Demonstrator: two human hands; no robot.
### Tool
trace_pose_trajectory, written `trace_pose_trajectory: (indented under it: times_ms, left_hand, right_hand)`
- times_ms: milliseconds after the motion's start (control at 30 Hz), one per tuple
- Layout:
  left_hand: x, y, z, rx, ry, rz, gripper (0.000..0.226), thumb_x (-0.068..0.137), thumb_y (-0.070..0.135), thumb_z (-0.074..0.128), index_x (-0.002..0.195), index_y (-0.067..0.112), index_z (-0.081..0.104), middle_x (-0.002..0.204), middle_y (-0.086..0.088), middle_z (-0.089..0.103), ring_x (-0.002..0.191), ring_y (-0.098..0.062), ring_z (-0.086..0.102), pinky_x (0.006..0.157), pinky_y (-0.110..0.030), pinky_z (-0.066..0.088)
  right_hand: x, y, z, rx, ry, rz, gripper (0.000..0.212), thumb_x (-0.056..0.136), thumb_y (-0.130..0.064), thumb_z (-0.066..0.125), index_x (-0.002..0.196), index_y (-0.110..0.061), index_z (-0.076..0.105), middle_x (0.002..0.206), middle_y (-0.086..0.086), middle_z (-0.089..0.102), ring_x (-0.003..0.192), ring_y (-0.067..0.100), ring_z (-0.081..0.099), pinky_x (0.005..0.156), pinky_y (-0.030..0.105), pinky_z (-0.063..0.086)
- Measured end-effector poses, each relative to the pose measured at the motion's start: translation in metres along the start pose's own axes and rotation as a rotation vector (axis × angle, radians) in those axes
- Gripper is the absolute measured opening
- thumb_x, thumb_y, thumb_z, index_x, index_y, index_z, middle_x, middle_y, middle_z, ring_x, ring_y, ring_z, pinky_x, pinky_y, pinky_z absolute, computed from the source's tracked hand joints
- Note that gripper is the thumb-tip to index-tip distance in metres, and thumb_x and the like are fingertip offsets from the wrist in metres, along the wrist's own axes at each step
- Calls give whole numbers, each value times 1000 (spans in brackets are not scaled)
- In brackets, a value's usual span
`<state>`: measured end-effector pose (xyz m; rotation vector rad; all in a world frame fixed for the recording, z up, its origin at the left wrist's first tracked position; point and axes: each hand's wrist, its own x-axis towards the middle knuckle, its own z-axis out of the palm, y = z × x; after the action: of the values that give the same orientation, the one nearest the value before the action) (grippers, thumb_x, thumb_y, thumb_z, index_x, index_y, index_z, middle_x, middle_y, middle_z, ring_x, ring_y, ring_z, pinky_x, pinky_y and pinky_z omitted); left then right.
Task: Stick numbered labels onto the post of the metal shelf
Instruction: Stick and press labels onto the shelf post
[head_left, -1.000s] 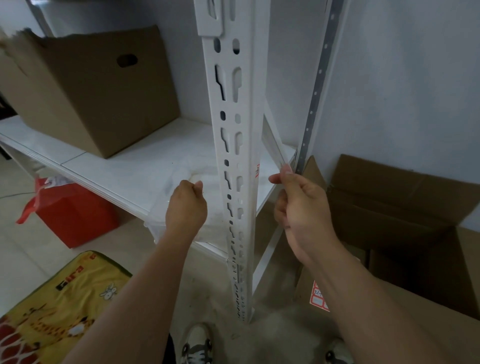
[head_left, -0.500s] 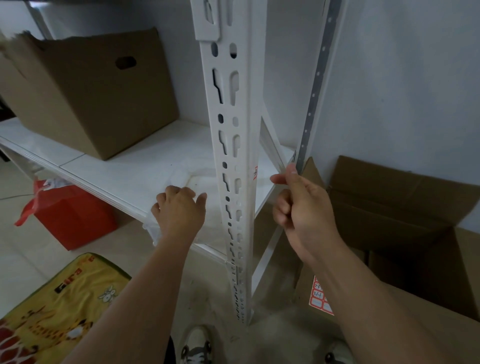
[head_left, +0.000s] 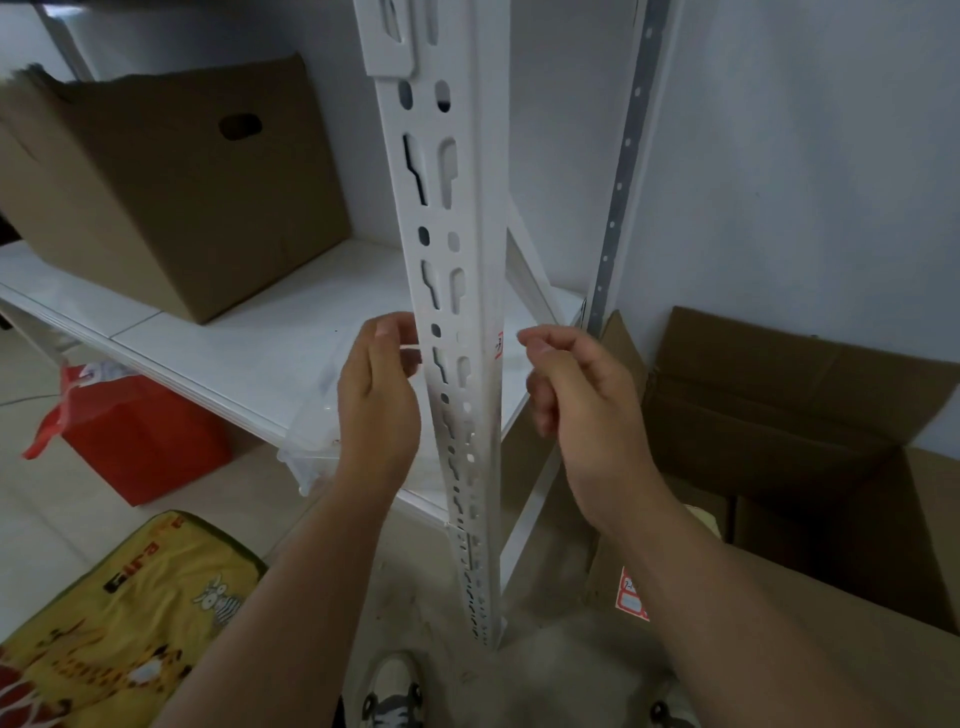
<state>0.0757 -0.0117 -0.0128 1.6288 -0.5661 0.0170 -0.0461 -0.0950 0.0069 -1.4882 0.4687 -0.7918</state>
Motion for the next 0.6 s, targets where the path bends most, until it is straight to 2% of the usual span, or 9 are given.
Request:
trace_pose_trajectory:
  times_ms: [100, 167, 233, 300, 367, 433, 467, 533, 600]
  left_hand:
    - [-25, 25, 6, -132, -45, 146, 40, 96, 35, 26, 111, 11, 54, 88, 9, 58, 80, 3, 60, 68, -11, 48]
    - [-36, 33, 11, -108, -56, 206, 40, 93, 27, 36, 125, 6, 45, 95, 13, 52, 85, 9, 56, 67, -6, 46]
    - [-42, 38, 17, -79, -34, 234, 53, 90, 25, 47, 138, 10, 33, 111, 10, 52, 99, 6, 56, 71, -7, 49]
    - [-44, 42, 22, -34, 29, 231, 66, 88, 28, 55, 146, 20, 24, 130, 3, 48, 111, -5, 56, 80, -18, 55]
    - [-45, 45, 29, 9, 92, 234, 72, 90, 25, 58, 149, 24, 17, 139, 11, 41, 119, 1, 49, 91, -14, 50]
    - [-44, 43, 36, 75, 139, 287, 75, 91, 20, 57, 151, 20, 12, 130, 33, 28, 117, 25, 33, 87, 5, 34]
    - [-44, 42, 38, 111, 151, 304, 76, 91, 20, 55, 152, 17, 9, 124, 38, 22, 114, 31, 26, 85, 9, 28]
    - [-44, 41, 42, 166, 174, 326, 78, 90, 27, 49, 152, 14, 4, 117, 32, 20, 113, 29, 24, 85, 7, 29]
    - [-43, 40, 43, 199, 196, 338, 78, 90, 31, 44, 153, 14, 0, 118, 26, 18, 110, 17, 33, 87, -3, 37]
  right_hand:
    - [-3, -3, 9, -28, -33, -16, 21, 97, -24, 50, 92, -34, 68, 65, -17, 61, 53, 2, 51, 50, 13, 43]
    - [-6, -6, 14, -16, -77, -10, 26, 98, -25, 47, 88, -30, 71, 64, -4, 63, 52, 7, 53, 49, 17, 44]
    - [-8, -8, 17, -6, -91, 1, 37, 99, -28, 42, 79, -32, 73, 75, 9, 63, 55, 16, 56, 49, 22, 44]
    - [-9, -8, 17, -20, -63, 38, 52, 101, -30, 36, 65, -47, 70, 74, -2, 67, 57, 19, 60, 48, 19, 45]
    - [-9, -8, 17, -14, -46, 81, 61, 103, -30, 32, 57, -50, 67, 62, -21, 67, 59, 14, 61, 49, 14, 48]
    - [-10, -8, 16, -24, -48, 120, 66, 103, -29, 30, 52, -50, 66, 55, -28, 63, 60, 7, 61, 51, 12, 49]
    - [-10, -8, 15, -29, -48, 131, 68, 103, -29, 30, 50, -54, 64, 53, -29, 62, 55, 0, 61, 50, 10, 48]
    - [-11, -9, 15, -16, -54, 139, 70, 103, -29, 30, 48, -59, 60, 52, -30, 61, 53, -13, 58, 47, 6, 45]
    - [-10, -7, 14, 26, -60, 154, 68, 103, -31, 30, 49, -59, 61, 54, -30, 62, 57, -14, 59, 53, 9, 46]
